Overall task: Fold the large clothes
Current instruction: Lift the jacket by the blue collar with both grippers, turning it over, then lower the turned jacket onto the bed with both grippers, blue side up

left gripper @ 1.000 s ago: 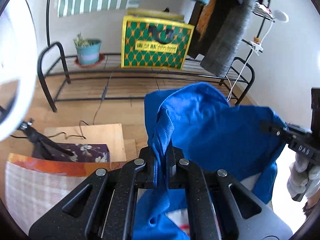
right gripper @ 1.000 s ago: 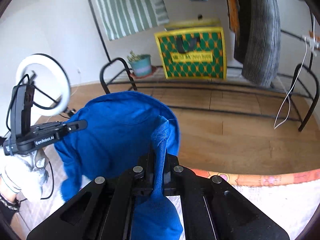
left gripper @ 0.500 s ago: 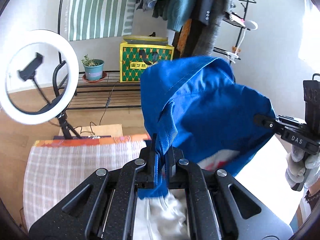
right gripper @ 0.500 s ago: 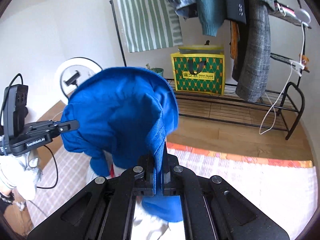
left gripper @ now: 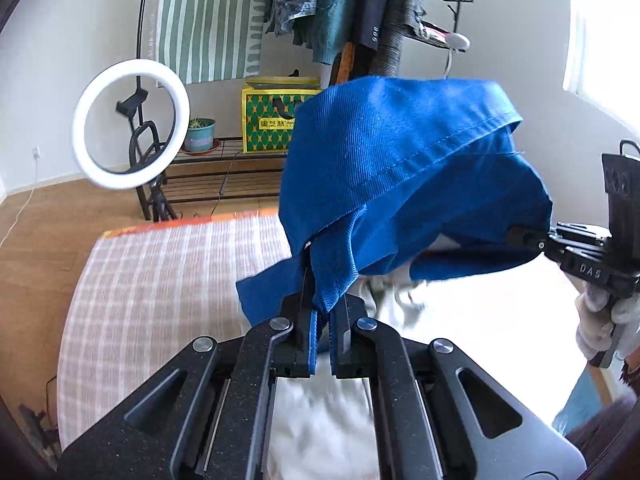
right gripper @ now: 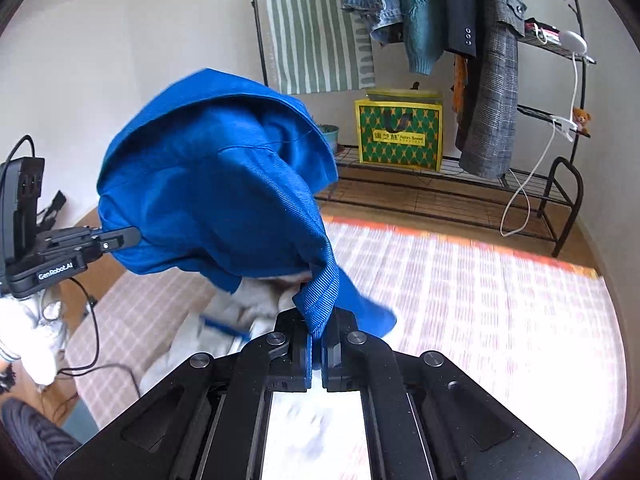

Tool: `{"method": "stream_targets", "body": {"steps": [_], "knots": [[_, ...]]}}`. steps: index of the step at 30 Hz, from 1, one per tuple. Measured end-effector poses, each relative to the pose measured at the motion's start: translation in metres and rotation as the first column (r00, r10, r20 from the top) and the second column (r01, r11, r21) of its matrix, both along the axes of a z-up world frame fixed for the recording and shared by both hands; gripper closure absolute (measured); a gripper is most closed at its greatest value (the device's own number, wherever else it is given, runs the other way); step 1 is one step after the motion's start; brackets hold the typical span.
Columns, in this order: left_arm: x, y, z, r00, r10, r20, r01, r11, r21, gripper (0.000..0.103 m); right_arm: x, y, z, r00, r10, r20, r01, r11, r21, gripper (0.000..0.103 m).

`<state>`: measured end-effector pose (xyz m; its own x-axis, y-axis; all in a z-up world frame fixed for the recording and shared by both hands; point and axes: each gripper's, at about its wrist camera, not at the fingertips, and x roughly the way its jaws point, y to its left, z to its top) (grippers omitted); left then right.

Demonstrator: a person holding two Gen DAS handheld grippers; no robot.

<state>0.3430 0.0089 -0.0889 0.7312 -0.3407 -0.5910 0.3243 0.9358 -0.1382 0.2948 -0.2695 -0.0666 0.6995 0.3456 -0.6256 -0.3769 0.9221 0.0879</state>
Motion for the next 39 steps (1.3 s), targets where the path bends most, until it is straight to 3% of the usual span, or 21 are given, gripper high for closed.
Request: {"method": "stream_targets", "body": {"steps": [9,13,17,21,25,26,27,28,29,31,34,37,39], "knots": [[-0.077,0.004,-0.074,0.998,-0.020,-0.058,0.025,0.996,0.080,0.101,-0.085,0.004,-0.057,0.998,-0.023,-0.065,0.022,0.999,-0.024,0.102],[-0.094,0.002,-0.107,0.994,-0.037,-0.100,0.054,0.983,0.178,0.101,-0.095,0.008,-0.075,0.996,-0.022,-0.085,0.017,0.998,-0.066,0.101],[-0.120,0.009,-0.125,0.989,-0.055,-0.140,0.089,0.965,0.248,0.097,-0.105,0.006,-0.086,0.993,-0.008,-0.118,-0.007,0.992,-0.129,0.099],[-0.147,0.032,-0.128,0.981,-0.058,-0.188,0.103,0.966,0.238,0.097,-0.117,-0.013,-0.086,0.985,-0.006,-0.174,-0.013,0.994,-0.111,0.093],[-0.153,0.063,-0.117,0.974,-0.012,-0.225,0.037,0.994,0.107,0.095,-0.128,-0.030,-0.083,0.981,-0.003,-0.194,-0.009,0.998,-0.060,0.085],[-0.148,0.072,-0.114,0.970,0.010,-0.244,-0.001,0.999,0.039,0.085,-0.127,-0.034,-0.083,0.978,-0.004,-0.207,-0.002,1.000,-0.030,0.081],[-0.142,0.081,-0.113,0.964,0.026,-0.266,-0.037,0.999,-0.038,0.076,-0.126,-0.040,-0.083,0.975,-0.008,-0.220,0.011,1.000,0.014,0.070],[-0.135,0.088,-0.112,0.956,0.041,-0.289,-0.076,0.991,-0.109,0.057,-0.124,-0.047,-0.085,0.971,-0.019,-0.239,0.035,0.997,0.064,0.058],[-0.127,0.093,-0.113,0.950,0.056,-0.308,-0.111,0.980,-0.165,0.050,-0.121,-0.054,-0.089,0.964,-0.028,-0.266,0.062,0.991,0.120,0.056],[-0.113,0.099,-0.121,0.933,0.053,-0.356,-0.156,0.951,-0.266,0.050,-0.109,-0.068,-0.098,0.941,-0.018,-0.338,0.111,0.960,0.258,0.056],[-0.088,0.101,-0.144,0.888,0.044,-0.457,-0.233,0.901,-0.366,0.050,-0.095,-0.079,-0.117,0.895,0.012,-0.445,0.186,0.898,0.398,0.056],[-0.078,0.094,-0.161,0.866,0.025,-0.499,-0.247,0.890,-0.384,0.050,-0.100,-0.088,-0.122,0.883,0.071,-0.464,0.216,0.816,0.536,0.056],[-0.073,0.091,-0.169,0.852,-0.004,-0.523,-0.246,0.879,-0.408,0.050,-0.100,-0.088,-0.119,0.888,0.093,-0.450,0.200,0.803,0.561,0.056]]}}
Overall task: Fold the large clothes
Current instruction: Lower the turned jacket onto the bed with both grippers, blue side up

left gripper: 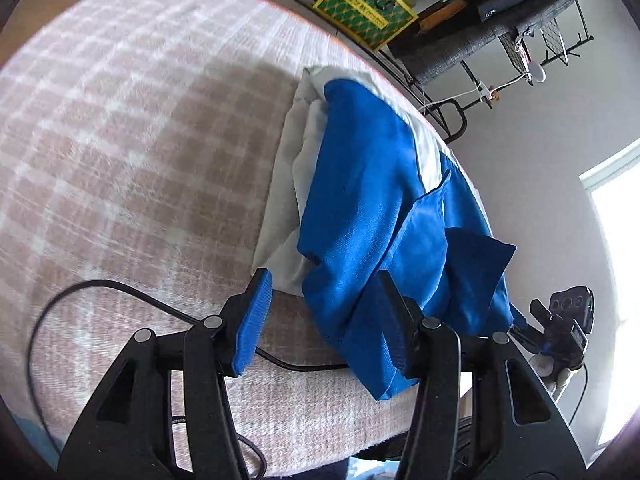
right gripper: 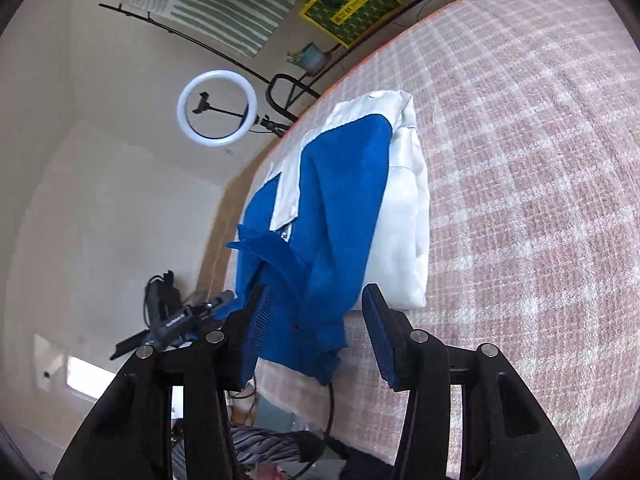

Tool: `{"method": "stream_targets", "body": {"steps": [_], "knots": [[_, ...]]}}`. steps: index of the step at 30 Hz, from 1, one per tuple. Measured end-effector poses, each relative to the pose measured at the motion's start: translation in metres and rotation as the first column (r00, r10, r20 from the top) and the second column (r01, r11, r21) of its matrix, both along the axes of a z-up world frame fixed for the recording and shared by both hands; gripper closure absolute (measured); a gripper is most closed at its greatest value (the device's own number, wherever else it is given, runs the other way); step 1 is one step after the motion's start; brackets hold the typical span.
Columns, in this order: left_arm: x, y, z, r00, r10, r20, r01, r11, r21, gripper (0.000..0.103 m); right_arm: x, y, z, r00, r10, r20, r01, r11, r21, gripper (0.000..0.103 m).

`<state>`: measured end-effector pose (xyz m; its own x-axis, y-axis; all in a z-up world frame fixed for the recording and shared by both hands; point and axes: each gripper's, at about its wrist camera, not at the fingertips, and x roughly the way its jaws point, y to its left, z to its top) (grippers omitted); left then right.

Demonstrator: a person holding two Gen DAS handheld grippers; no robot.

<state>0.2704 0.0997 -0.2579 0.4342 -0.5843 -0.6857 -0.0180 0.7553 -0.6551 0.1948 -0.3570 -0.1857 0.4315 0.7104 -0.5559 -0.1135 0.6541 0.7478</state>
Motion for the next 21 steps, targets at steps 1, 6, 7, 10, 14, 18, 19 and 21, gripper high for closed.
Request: {"method": "stream_targets", "body": {"steps": [1,6,7,10,14,18,19,21], "knots": [[0.003,-0.001,-0.003,1.000,-0.005,-0.014,0.005,1.000,-0.016,0.055,0.002,0.003,0.000,1.000,0.006,-0.002,-0.006,1.000,-0.016,0.056],[0.013,-0.006,-0.004,1.000,-0.019,-0.024,0.018,0.998,-0.057,0.099,0.018,0.027,-0.024,0.992,0.097,-0.084,-0.102,0.993,-0.056,0.100],[0.011,-0.007,0.003,1.000,-0.020,-0.009,0.020,0.998,-0.061,0.100,0.019,0.033,-0.025,0.990,0.112,-0.089,-0.118,0.991,-0.068,0.100],[0.005,-0.003,0.025,0.998,-0.027,0.060,0.033,0.994,-0.108,0.101,0.017,0.034,-0.009,0.991,0.135,-0.014,-0.135,0.987,-0.084,0.101],[0.007,-0.003,0.016,0.998,-0.052,0.024,0.052,0.998,0.026,0.101,0.016,0.015,-0.013,0.991,0.130,-0.023,-0.132,0.984,-0.122,0.101],[0.011,-0.008,-0.002,0.997,-0.070,-0.039,0.073,0.994,0.080,0.101,0.019,0.025,-0.039,0.983,0.144,-0.116,-0.175,0.931,-0.320,0.101],[0.013,-0.007,0.002,0.996,-0.079,-0.036,0.081,0.993,0.081,0.101,0.019,0.027,-0.038,0.981,0.157,-0.117,-0.188,0.923,-0.337,0.099],[0.015,-0.002,0.017,0.997,-0.073,-0.013,0.074,0.994,0.076,0.100,0.021,0.029,-0.029,0.977,0.185,-0.108,-0.212,0.917,-0.338,0.097]]}}
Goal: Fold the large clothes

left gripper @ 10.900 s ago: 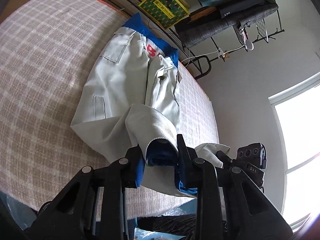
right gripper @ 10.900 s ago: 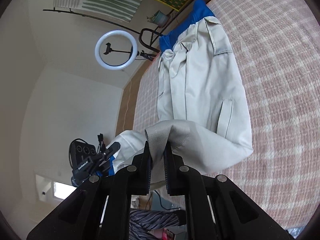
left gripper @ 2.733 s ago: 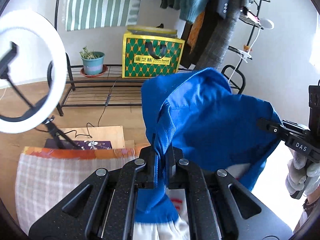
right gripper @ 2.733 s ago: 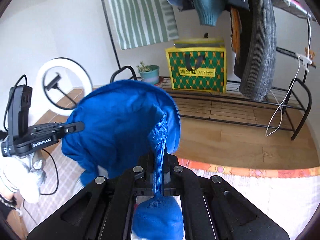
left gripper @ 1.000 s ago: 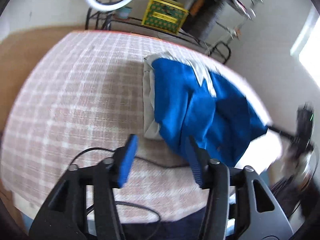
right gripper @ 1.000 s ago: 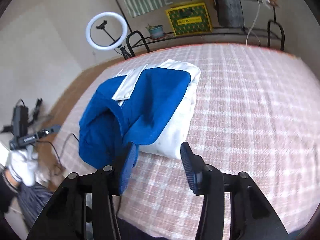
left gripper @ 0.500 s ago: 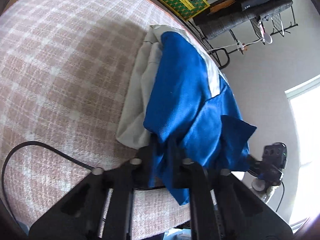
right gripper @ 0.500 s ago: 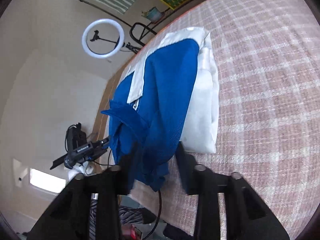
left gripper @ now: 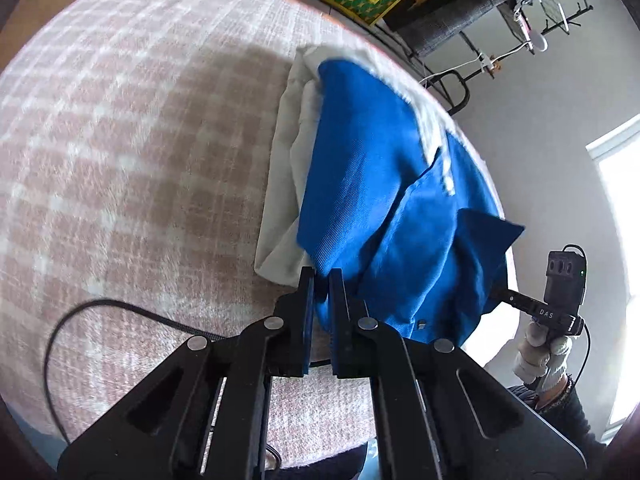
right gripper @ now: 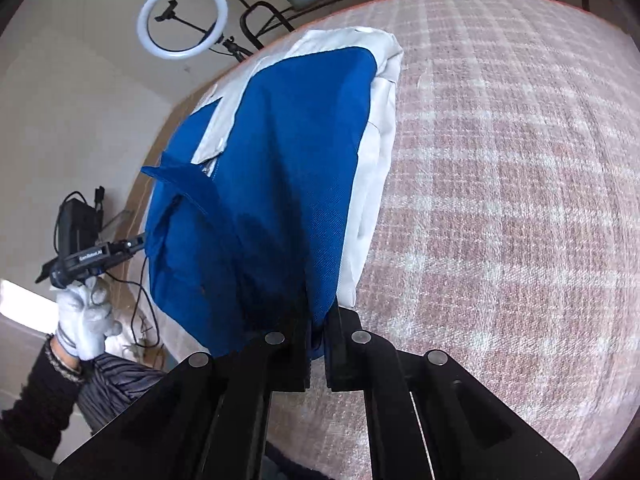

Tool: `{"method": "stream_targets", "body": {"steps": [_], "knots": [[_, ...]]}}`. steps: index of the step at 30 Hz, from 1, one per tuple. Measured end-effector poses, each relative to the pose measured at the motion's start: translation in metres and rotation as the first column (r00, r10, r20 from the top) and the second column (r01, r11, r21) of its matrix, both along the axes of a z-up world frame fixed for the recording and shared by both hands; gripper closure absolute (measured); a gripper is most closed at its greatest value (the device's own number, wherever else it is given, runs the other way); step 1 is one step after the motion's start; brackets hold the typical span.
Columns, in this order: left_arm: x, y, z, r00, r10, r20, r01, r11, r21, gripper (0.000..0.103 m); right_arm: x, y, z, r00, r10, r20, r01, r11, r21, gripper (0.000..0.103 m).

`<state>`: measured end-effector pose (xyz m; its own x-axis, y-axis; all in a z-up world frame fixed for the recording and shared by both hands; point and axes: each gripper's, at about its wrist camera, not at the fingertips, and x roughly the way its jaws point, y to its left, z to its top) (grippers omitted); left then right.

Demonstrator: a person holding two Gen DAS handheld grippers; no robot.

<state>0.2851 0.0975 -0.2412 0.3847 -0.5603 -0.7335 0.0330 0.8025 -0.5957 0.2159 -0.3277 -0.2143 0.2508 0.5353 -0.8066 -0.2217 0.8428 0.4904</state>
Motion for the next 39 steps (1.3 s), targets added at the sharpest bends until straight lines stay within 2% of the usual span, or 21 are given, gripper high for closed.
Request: {"method": "stream_targets", "body": {"steps": [1,3,4,5,6,7,8,12,17,19,20,21,22,23,24,25,26,28,33,37,39], "knots": [[0.001,0.005,0.008,1.000,0.008,0.014,-0.008,1.000,-0.014,0.098,0.002,-0.002,0.007,1.000,0.006,0.003,-0.006,1.000,0.007,0.094],[0.008,0.016,0.024,0.998,0.036,0.041,-0.034,0.999,-0.038,0.078,0.004,-0.008,0.022,0.999,0.017,0.034,-0.019,0.998,0.060,0.090],[0.013,0.023,0.032,0.997,0.054,0.063,-0.050,0.997,-0.057,0.061,0.006,-0.011,0.030,0.998,0.014,0.058,-0.019,0.996,0.086,0.082],[0.022,0.030,0.040,0.994,0.077,0.081,-0.071,0.995,-0.076,0.053,0.010,-0.014,0.037,0.996,0.010,0.085,-0.020,0.993,0.116,0.076],[0.030,0.035,0.043,0.992,0.091,0.084,-0.083,0.992,-0.089,0.050,0.015,-0.017,0.042,0.994,0.001,0.105,-0.015,0.991,0.131,0.055],[0.041,0.040,0.043,0.992,0.105,0.075,-0.096,0.989,-0.114,0.049,0.021,-0.021,0.047,0.992,-0.028,0.127,0.011,0.991,0.132,0.039],[0.056,0.043,0.041,0.992,0.116,0.056,-0.107,0.983,-0.152,0.049,0.028,-0.026,0.051,0.988,-0.063,0.143,0.043,0.989,0.139,0.038],[0.101,0.047,0.020,0.991,0.128,-0.026,-0.131,0.967,-0.220,0.048,0.066,-0.047,0.052,0.985,-0.133,0.108,0.103,0.964,0.247,0.038],[0.145,0.030,-0.015,0.988,0.087,-0.127,-0.122,0.946,-0.301,0.048,0.121,-0.046,0.022,0.983,-0.180,0.038,0.167,0.958,0.232,0.038],[0.159,0.022,-0.021,0.988,0.067,-0.138,-0.106,0.947,-0.302,0.048,0.139,-0.044,0.005,0.985,-0.174,-0.003,0.169,0.957,0.237,0.042],[0.165,0.018,-0.023,0.989,0.056,-0.134,-0.095,0.948,-0.305,0.048,0.149,-0.044,-0.004,0.984,-0.176,-0.021,0.176,0.953,0.248,0.045],[0.169,0.014,-0.024,0.991,0.042,-0.130,-0.081,0.947,-0.310,0.048,0.154,-0.045,-0.009,0.983,-0.177,-0.041,0.182,0.946,0.267,0.056],[0.173,0.011,-0.022,0.992,0.029,-0.119,-0.065,0.949,-0.309,0.052,0.159,-0.045,-0.014,0.983,-0.175,-0.063,0.185,0.939,0.290,0.068],[0.175,0.007,-0.017,0.995,0.015,-0.099,-0.044,0.954,-0.297,0.060,0.163,-0.044,-0.018,0.982,-0.172,-0.079,0.188,0.935,0.302,0.071],[0.175,0.005,-0.014,0.997,0.012,-0.077,-0.033,0.960,-0.279,0.063,0.165,-0.043,-0.017,0.984,-0.162,-0.073,0.176,0.935,0.309,0.077],[0.174,0.004,-0.009,0.999,0.008,-0.053,-0.022,0.963,-0.269,0.071,0.166,-0.041,-0.015,0.988,-0.145,-0.054,0.154,0.940,0.303,0.088],[0.173,0.002,-0.004,1.000,0.001,-0.024,-0.007,0.967,-0.256,0.081,0.166,-0.038,-0.010,0.990,-0.135,-0.024,0.137,0.952,0.273,0.090],[0.171,-0.002,0.007,1.000,-0.001,0.021,0.006,0.975,-0.222,0.087,0.169,-0.027,0.001,0.991,-0.128,0.043,0.115,0.969,0.217,0.094],[0.183,-0.014,0.021,0.991,-0.010,0.131,0.023,0.995,-0.101,0.089,0.186,-0.011,0.017,0.979,-0.102,0.176,0.084,0.990,0.110,0.096],[0.197,-0.014,-0.011,0.995,0.001,0.100,0.009,0.994,-0.108,0.089,0.206,-0.008,-0.018,0.983,-0.121,0.136,0.111,0.991,0.076,0.096],[0.197,-0.017,-0.021,0.995,-0.016,0.102,0.025,0.996,-0.084,0.088,0.209,-0.003,-0.029,0.984,-0.111,0.141,0.104,0.993,0.051,0.096]]}}
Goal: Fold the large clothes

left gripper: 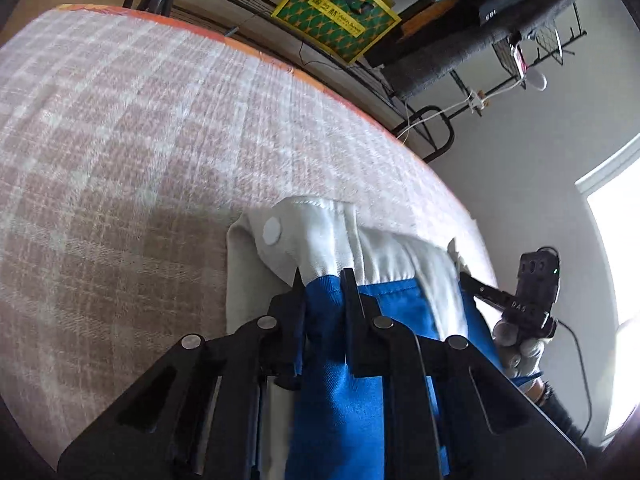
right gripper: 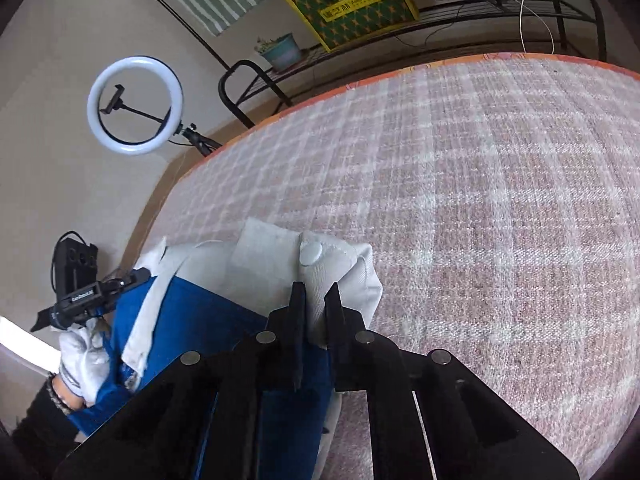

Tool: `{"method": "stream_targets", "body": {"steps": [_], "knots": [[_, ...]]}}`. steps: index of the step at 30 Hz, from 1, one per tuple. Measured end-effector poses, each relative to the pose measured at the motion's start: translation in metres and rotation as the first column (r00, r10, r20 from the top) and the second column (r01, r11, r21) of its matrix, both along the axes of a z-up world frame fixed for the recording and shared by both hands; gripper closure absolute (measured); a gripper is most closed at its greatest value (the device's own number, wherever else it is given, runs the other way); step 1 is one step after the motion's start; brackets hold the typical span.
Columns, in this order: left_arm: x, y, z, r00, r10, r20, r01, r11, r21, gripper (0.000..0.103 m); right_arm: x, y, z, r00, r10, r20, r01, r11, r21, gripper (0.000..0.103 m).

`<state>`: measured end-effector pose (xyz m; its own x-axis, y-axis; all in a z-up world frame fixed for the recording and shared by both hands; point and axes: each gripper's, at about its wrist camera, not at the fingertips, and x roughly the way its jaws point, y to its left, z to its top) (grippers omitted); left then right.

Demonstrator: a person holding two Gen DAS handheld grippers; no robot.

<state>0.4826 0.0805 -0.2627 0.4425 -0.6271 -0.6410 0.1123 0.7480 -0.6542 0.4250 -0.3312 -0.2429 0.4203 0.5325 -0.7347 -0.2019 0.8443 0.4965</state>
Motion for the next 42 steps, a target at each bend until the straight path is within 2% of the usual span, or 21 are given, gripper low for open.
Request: {"method": "stream_targets", "body": {"steps": [2,4,5,9,12,14,19,22,26,29,32,33,34,35,36,38,41,42], "knots": [[0.001,0.002,0.000,1.000,-0.006,0.000,0.006,1.000,-0.001,0.086,-0.001,0.003,0.000,1.000,0.005,0.017,-0.004,1.000,-0.029,0.094],[-0.001,0.004,0.002,1.000,0.008,-0.008,-0.008,1.000,-0.006,0.079,-0.002,0.001,0.005,1.000,-0.003,-0.002,0.003,0.999,-0.046,0.085],[-0.002,0.006,0.006,1.000,0.019,-0.008,-0.019,1.000,0.015,0.071,-0.004,-0.002,0.010,1.000,-0.010,-0.010,0.010,0.999,-0.044,0.083],[-0.027,0.015,0.040,0.997,0.054,0.055,-0.061,0.988,0.141,0.070,-0.034,-0.016,0.044,0.998,-0.041,0.044,0.046,0.990,-0.135,0.083],[-0.056,0.024,0.067,0.992,0.075,0.103,-0.089,0.987,0.134,0.070,-0.068,-0.019,0.072,0.997,-0.019,0.080,0.025,0.997,-0.072,0.077],[-0.083,0.021,0.082,0.990,0.068,0.123,-0.081,0.991,0.107,0.070,-0.095,-0.010,0.087,0.994,0.043,0.100,-0.041,0.999,-0.022,0.076],[-0.144,-0.017,0.100,0.991,-0.039,0.131,0.028,0.996,0.087,0.070,-0.158,0.041,0.107,0.961,0.231,0.155,-0.242,0.968,0.062,0.076],[-0.156,-0.043,0.094,0.989,-0.097,0.113,0.084,0.990,0.109,0.070,-0.169,0.075,0.102,0.935,0.316,0.159,-0.323,0.946,0.024,0.076],[-0.161,-0.078,0.074,0.987,-0.157,0.039,0.155,0.987,0.046,0.070,-0.150,0.091,0.083,0.946,0.300,0.123,-0.299,0.954,-0.025,0.076],[-0.160,-0.105,0.060,0.982,-0.189,0.022,0.188,0.981,0.047,0.070,-0.133,0.081,0.073,0.960,0.264,0.093,-0.268,0.963,0.035,0.076],[-0.155,-0.124,0.044,0.977,-0.207,-0.040,0.206,0.978,-0.041,0.070,-0.119,0.073,0.065,0.970,0.233,0.065,-0.238,0.968,0.076,0.076],[-0.153,-0.129,0.040,0.976,-0.211,-0.051,0.208,0.976,-0.057,0.067,-0.115,0.071,0.063,0.971,0.231,0.057,-0.235,0.968,0.090,0.076],[-0.152,-0.134,0.038,0.975,-0.216,-0.051,0.212,0.975,-0.064,0.058,-0.112,0.070,0.060,0.972,0.228,0.051,-0.232,0.968,0.099,0.076],[-0.151,-0.139,0.037,0.974,-0.220,-0.046,0.217,0.974,-0.058,0.053,-0.109,0.070,0.058,0.972,0.229,0.047,-0.232,0.967,0.107,0.076],[-0.153,-0.143,0.036,0.972,-0.231,-0.039,0.229,0.972,-0.047,0.054,-0.108,0.070,0.058,0.971,0.234,0.047,-0.238,0.965,0.108,0.076],[-0.158,-0.153,0.035,0.959,-0.281,-0.021,0.281,0.959,-0.033,0.058,-0.105,0.074,0.054,0.970,0.237,0.051,-0.241,0.968,0.074,0.076],[-0.169,-0.162,0.035,0.940,-0.341,0.000,0.340,0.939,0.038,0.060,-0.097,0.076,0.033,0.978,0.206,0.018,-0.204,0.976,-0.081,0.078],[-0.173,-0.161,0.035,0.936,-0.351,-0.001,0.351,0.935,0.054,0.060,-0.095,0.075,0.024,0.982,0.191,-0.003,-0.190,0.975,-0.119,0.088]]}}
